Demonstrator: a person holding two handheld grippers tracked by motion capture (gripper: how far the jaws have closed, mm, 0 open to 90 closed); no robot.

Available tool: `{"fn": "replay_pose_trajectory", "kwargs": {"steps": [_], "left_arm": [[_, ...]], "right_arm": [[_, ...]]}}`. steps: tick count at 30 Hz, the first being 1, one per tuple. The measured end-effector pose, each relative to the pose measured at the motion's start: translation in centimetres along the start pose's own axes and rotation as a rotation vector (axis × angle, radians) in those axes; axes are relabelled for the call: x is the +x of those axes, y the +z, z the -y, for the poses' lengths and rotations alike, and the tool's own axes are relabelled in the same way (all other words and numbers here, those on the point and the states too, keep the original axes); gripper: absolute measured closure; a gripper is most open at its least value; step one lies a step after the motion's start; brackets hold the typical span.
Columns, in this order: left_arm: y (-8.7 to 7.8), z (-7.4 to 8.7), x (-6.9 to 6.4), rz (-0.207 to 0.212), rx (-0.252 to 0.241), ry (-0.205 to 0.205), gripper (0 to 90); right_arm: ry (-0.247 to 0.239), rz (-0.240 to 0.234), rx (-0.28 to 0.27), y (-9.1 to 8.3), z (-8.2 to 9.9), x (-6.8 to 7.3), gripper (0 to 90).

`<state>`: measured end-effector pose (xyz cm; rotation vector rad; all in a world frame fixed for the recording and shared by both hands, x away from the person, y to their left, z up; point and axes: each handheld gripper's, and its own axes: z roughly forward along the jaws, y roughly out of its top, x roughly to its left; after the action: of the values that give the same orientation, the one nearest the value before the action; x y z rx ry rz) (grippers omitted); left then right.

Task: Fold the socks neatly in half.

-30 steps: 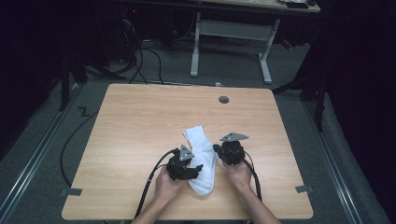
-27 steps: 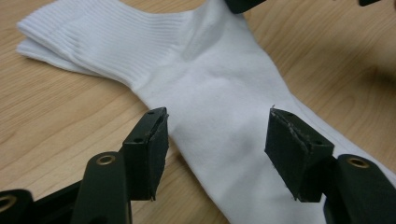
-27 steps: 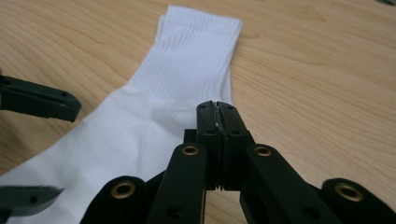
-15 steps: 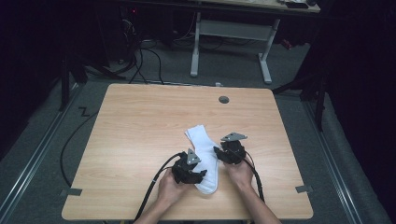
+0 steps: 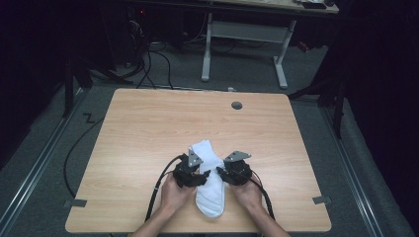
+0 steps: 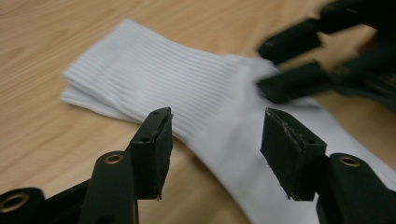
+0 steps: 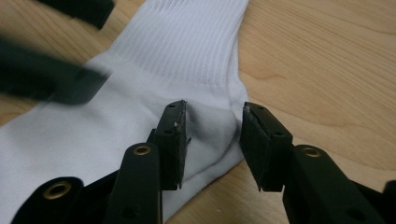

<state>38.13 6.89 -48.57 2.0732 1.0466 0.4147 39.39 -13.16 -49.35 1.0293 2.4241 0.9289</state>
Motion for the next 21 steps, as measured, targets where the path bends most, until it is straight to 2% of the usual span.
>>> {"fn": "replay_pose_trajectory", "kwargs": {"steps": [2, 5, 8, 11, 13, 16, 21], "left_arm": [[0.4, -0.3, 1.2, -0.013, -0.013, -0.054, 44.2], [1.5, -1.3, 3.1, -0.048, 0.004, -0.107, 44.5], [2.3, -2.1, 4.4, -0.079, 0.006, -0.143, 45.0], [2.7, -2.5, 5.1, -0.104, 0.008, -0.147, 47.2], [2.6, -2.8, 5.3, -0.110, -0.004, -0.133, 51.1], [2.5, -2.9, 5.8, -0.107, -0.022, -0.144, 55.2], [3.2, -2.5, 6.3, -0.092, 0.010, -0.164, 58.5]], "right_arm": [[0.009, -0.006, -0.004, 0.0, 0.1, 0.3, 59.0], [0.015, -0.009, -0.003, 0.0, 0.1, 0.3, 56.5], [0.019, -0.012, -0.002, 0.0, 0.1, 0.1, 55.0], [0.021, -0.008, -0.003, 0.0, 0.1, 0.1, 54.4], [0.016, -0.005, -0.004, 0.0, 0.1, 0.2, 54.4], [0.020, -0.019, -0.007, 0.1, 0.1, 0.1, 56.6], [0.023, -0.028, -0.007, 0.1, 0.1, 0.0, 56.7]]}}
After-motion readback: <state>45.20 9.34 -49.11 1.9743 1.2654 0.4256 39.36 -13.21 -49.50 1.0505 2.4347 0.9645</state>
